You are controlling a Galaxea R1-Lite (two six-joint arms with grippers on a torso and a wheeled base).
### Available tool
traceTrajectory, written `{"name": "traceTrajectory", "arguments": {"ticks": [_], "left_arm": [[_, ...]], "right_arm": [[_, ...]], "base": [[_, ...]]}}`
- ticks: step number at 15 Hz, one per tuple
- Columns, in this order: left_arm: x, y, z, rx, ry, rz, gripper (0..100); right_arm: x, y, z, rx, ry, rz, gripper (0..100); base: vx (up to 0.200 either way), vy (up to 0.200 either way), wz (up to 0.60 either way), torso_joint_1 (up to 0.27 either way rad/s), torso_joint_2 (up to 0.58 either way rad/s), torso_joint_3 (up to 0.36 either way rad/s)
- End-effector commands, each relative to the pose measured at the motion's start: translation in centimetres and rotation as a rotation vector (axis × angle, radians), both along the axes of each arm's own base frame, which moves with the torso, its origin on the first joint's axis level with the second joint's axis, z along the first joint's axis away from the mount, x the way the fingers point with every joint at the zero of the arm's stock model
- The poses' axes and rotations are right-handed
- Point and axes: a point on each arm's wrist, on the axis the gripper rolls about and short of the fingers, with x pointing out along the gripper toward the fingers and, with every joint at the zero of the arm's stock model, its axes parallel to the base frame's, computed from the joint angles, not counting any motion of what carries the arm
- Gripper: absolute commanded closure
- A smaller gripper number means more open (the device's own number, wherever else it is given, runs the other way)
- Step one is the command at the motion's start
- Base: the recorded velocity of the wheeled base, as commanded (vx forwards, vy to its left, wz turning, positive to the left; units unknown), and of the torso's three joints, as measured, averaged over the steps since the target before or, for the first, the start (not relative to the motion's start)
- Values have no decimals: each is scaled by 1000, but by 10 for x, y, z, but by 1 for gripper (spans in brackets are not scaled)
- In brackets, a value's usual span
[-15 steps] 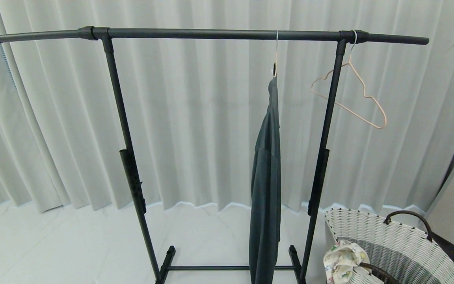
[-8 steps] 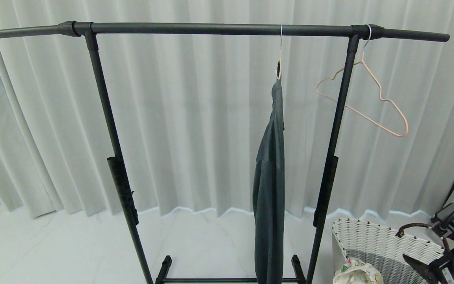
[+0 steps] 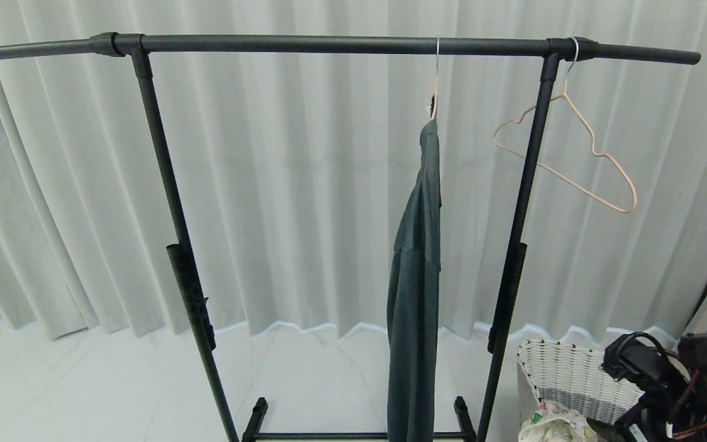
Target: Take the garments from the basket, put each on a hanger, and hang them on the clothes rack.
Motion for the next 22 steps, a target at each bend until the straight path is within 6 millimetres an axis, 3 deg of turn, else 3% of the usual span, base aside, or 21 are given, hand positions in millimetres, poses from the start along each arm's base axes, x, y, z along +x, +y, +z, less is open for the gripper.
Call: {"name": "traceTrajectory", "arguments": {"ticks": [1, 5, 11, 12, 16, 18, 20, 22], "left_arm": [[0, 0, 0, 1, 2, 0, 0], [-1, 0, 1, -4, -17, -4, 0], [-1, 0, 1, -4, -17, -4, 0], [-1, 0, 1, -4, -19, -4, 0], [-4, 0, 2, -10, -53, -24, 0], [-5, 0, 2, -12, -66, -38, 0], [-5, 0, 2, -12, -66, -40, 0], [-5, -1, 2, -12, -66, -49, 0]], "right_arm": [[18, 7, -34, -21, 103, 24, 0], [44, 15, -56, -42, 149, 21, 0], [50, 14, -67, -72, 171, -65, 0], [49, 15, -65, -71, 166, -63, 100], [48, 30, -26, -43, 13, -22, 100], [40, 40, 4, -27, -18, 22, 100], [36, 61, 46, 47, -52, 49, 100], [18, 88, 95, 143, -40, 98, 100]], "base": [[0, 0, 0, 0, 0, 0], [0, 0, 0, 0, 0, 0], [0, 0, 0, 0, 0, 0], [0, 0, 0, 0, 0, 0], [0, 0, 0, 0, 0, 0], [0, 0, 0, 0, 0, 0], [-100, 0, 0, 1, -1, 1], [-200, 0, 0, 10, 5, 0]]}}
